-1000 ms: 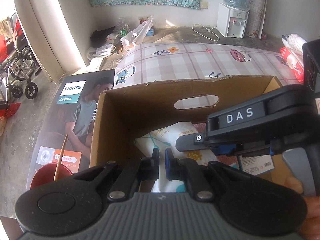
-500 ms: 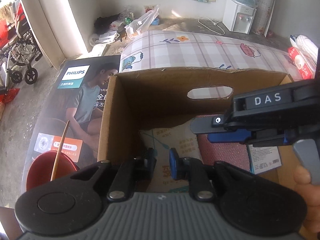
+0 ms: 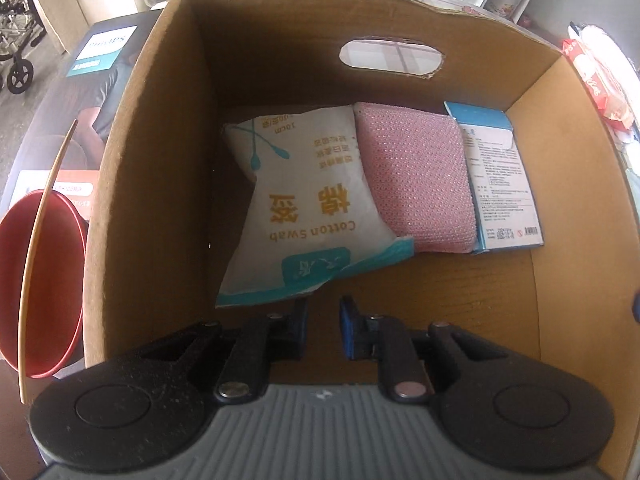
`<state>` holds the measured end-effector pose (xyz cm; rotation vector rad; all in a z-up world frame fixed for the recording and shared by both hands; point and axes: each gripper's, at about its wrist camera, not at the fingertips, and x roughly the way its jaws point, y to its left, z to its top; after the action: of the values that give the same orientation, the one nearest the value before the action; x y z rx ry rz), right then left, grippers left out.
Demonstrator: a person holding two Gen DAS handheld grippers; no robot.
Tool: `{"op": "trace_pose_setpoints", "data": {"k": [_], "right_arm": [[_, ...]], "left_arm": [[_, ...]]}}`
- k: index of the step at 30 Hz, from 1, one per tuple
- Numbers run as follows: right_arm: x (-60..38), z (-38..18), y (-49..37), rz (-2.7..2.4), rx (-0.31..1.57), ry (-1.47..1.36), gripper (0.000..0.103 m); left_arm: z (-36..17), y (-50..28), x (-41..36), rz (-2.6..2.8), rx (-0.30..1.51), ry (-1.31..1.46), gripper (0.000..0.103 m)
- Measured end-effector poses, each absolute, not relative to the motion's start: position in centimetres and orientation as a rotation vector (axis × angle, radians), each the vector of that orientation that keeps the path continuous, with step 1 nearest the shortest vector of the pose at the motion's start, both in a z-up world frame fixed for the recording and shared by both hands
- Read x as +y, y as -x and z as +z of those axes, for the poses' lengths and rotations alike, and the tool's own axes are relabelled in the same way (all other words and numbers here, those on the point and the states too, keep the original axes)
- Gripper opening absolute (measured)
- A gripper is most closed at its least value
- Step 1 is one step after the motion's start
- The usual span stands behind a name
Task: Organize soft objects
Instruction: 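Carry the cotton-swab bag with the left gripper into the box and release, then withdraw the left gripper from the box toward the bed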
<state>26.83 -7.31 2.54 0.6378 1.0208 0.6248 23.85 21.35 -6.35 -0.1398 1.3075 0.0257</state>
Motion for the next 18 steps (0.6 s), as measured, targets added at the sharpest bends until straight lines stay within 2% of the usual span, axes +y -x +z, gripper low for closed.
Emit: {"op": "trace_pose_setpoints", "data": {"k": [6, 9, 11, 12, 13, 18], "right_arm": [[-11.0, 2.7, -20.6, 0.587, 0.955, -0.601, 0.046], [-12.2, 2.6, -18.7, 0.559, 0.919, -0.589, 0.048], [-12.8, 2.4, -17.3, 0.544, 0.894, -0.580, 0.050], [-13.1, 2.3, -16.6, 0.535, 0.880, -0.577, 0.051], [-13.2, 2.4, -16.0, 0.530, 0.868, -0.570, 0.052], [-14.5, 2.6, -12.3, 0.467, 0.767, -0.501, 0.056]], "left_arm": [[-6.6, -24.4, 21.5, 0.074, 1.281, 0.165, 0.019], [-6.0, -23.8, 21.4, 0.083, 1.260, 0.194, 0.035], [-5.3, -22.7, 21.0, 0.091, 1.229, 0.206, 0.058], [-4.8, -22.1, 20.7, 0.093, 1.215, 0.209, 0.063], [-4.4, -21.4, 20.5, 0.093, 1.204, 0.212, 0.066], [-0.9, -18.4, 19.0, 0.075, 1.127, 0.222, 0.072]]}}
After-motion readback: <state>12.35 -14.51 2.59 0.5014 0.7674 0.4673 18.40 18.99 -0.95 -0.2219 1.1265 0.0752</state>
